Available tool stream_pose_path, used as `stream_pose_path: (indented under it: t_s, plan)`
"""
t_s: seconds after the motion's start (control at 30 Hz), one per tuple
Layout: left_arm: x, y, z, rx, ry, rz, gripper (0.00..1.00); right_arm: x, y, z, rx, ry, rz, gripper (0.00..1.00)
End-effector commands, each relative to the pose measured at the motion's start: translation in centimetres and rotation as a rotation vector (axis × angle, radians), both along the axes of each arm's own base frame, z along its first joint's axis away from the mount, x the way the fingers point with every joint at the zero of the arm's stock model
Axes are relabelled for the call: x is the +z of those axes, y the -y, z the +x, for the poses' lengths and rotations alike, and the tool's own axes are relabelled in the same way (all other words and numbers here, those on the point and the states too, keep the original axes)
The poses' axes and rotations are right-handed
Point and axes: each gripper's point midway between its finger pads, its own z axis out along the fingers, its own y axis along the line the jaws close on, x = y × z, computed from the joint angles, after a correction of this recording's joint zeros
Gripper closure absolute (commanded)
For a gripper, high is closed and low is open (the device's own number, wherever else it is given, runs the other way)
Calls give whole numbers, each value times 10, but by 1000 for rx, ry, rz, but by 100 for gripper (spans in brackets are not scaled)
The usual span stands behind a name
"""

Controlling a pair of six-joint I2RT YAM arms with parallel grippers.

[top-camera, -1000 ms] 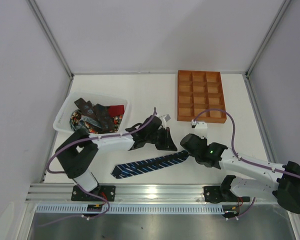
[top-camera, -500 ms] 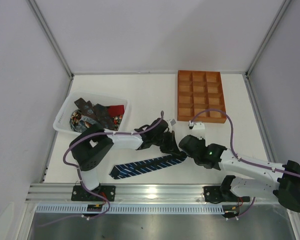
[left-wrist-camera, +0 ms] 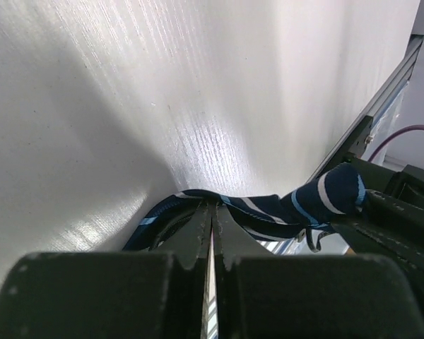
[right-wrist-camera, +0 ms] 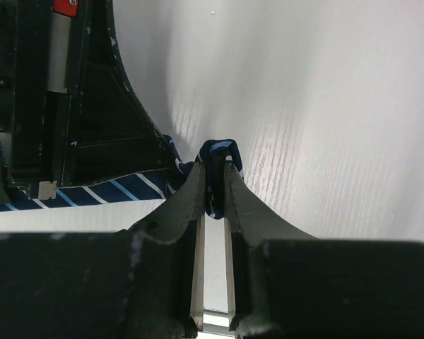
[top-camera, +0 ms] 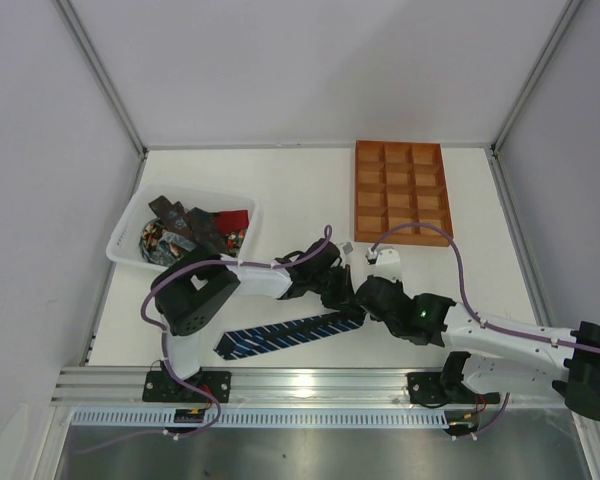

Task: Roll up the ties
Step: Roll the tie

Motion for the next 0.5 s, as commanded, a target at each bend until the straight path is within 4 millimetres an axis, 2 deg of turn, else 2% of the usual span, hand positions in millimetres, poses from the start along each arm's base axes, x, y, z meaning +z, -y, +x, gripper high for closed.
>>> stream_pose_path:
  t_s: [0.0, 0.1, 0.13, 0.2, 0.3, 0.47]
  plan:
    - [22, 12, 5, -17, 54, -62, 92, 28, -11, 10, 0, 76, 57, 91]
    - [28, 4, 0, -18, 68, -67, 75, 29, -10, 10, 26, 90, 49, 91]
    - [39, 1, 1, -10, 94, -78, 72, 30, -9, 10, 31, 95, 49, 91]
    - [40, -8, -1, -14, 118, -63, 64, 33, -8, 10, 46, 110, 49, 91]
    - [54, -16, -1, -14, 150, -86, 58, 35, -10, 10, 70, 121, 53, 92]
    - [67, -23, 8, 4, 129, -148, 57, 35, -13, 11, 91, 132, 46, 92]
